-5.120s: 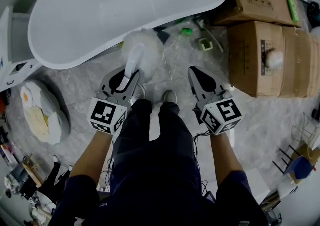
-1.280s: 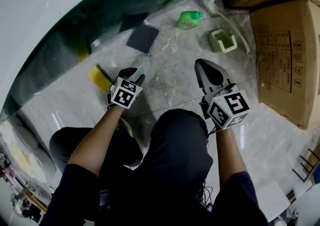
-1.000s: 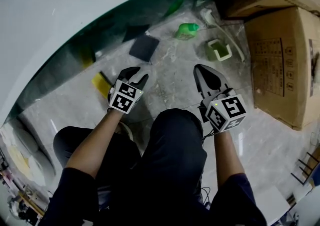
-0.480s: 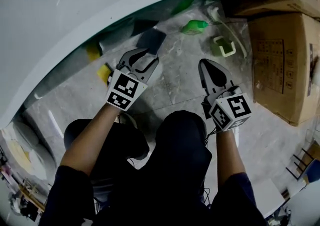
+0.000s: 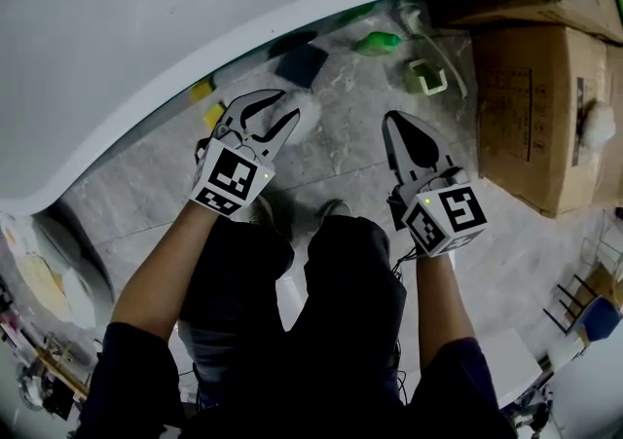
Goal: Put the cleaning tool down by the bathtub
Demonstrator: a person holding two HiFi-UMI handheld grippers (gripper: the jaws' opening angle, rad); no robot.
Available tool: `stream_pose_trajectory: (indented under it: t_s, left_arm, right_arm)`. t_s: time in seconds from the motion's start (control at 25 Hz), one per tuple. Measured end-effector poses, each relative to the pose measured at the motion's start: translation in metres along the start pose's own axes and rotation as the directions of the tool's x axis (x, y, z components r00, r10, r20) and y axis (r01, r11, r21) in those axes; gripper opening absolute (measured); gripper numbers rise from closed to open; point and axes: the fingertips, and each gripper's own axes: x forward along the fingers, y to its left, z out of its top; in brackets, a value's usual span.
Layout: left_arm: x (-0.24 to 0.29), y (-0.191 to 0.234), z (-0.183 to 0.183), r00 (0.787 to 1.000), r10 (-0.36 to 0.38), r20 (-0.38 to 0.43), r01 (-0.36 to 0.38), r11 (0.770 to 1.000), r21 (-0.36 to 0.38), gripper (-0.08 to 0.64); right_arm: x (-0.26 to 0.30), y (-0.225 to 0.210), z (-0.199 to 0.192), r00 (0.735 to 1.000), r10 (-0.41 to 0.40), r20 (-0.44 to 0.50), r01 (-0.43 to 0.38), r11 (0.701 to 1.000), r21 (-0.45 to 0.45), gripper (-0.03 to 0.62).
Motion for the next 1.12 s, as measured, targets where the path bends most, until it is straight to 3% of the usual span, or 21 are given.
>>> stream_pose_trajectory:
  t_s: [0.44,0.72,1.12]
  left_arm:
    - [-0.116,-0.01,0.096,0.994,0.103,0.038,-0.099,0.992,-0.083,0.14]
    - [-0.196,-0.019,0.192,0.98,0.184,0.077,-0.177,0.98,-0.087,0.136]
    - [-0.294,-0.068,0.324,0.946,0.271,0.175,-0.242,0.955,-0.172,0.115]
  right_arm:
    - [-0.086,0.07,0.085,0.999,0.046,-0.011,-0.047,0.998,-0.031,0.003]
    - [-0.149,0.101,0.152,0.997,0.071,0.008,-0.07,0.996,-0.059,0.005]
    - [-0.232,0.148,0.274,0.982,0.155,0.104,-0.142,0.983,-0.118,0.005]
